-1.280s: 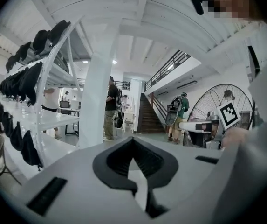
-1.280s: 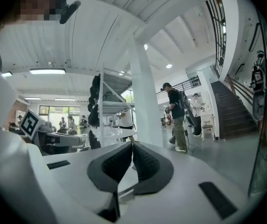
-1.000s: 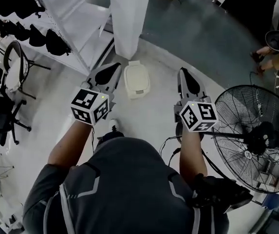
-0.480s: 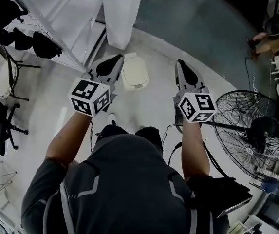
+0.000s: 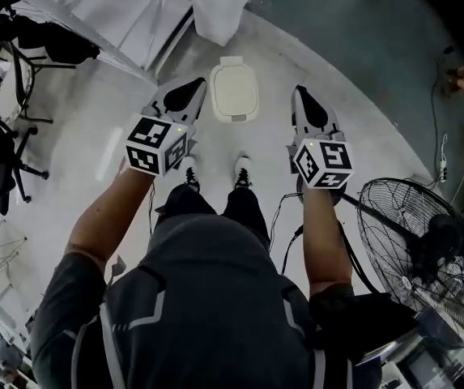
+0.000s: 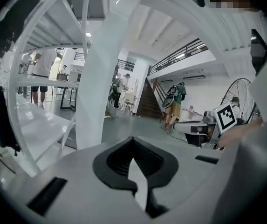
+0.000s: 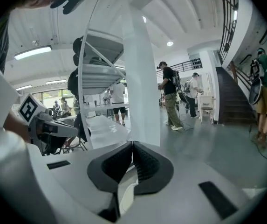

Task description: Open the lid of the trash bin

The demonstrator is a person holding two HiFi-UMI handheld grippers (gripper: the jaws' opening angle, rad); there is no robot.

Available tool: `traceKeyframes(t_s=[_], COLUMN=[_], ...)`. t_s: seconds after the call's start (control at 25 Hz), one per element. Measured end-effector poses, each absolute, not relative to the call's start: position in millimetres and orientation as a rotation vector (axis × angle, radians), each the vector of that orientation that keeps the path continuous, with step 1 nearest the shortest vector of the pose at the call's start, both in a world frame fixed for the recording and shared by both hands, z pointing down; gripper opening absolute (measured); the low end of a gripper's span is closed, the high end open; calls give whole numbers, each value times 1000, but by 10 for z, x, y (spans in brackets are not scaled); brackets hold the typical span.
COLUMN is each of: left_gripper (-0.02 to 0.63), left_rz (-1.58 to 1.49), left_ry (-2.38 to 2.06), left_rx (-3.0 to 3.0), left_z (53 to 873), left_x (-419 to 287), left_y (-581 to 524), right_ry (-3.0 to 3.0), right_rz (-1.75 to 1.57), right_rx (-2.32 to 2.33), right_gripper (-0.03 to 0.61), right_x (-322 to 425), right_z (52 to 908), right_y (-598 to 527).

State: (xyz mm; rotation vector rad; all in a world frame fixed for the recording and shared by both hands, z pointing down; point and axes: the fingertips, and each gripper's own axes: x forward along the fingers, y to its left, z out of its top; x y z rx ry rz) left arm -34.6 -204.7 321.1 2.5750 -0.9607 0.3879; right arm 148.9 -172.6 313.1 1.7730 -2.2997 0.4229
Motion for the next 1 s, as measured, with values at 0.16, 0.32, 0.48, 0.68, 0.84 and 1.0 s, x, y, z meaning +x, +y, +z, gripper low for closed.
traceKeyframes(t_s=[0.16, 0.32, 0.48, 0.68, 0.84, 1.0], left_gripper=[8, 8, 8, 8, 8, 8], left_rz=[418, 523, 657, 747, 774, 740], left_ry=[-1023, -1065, -1037, -1028, -1004, -1001], left_rx=[2528, 2461, 2422, 2376, 2355, 2265], left_z=[3703, 4245, 4770, 5274, 5576, 5915], left_x=[-233, -137, -52, -38, 4, 57], left_y=[-2072, -2041, -1925, -1851, -1764, -1697], right_ry=[-2313, -2304, -2236, -2156, -2158, -2146], right_rz=[490, 543, 573, 631, 685, 746], right_rx=[1715, 1585, 1556, 1547, 1465, 1423], right_gripper=[26, 26, 27, 28, 28, 28], right_x=[1566, 1498, 1523, 1553, 1430, 1388], right_z=[3588, 4110, 4623, 5156, 5556, 5993], right_y=[-1769, -1810, -1826, -1821, -1745, -1661])
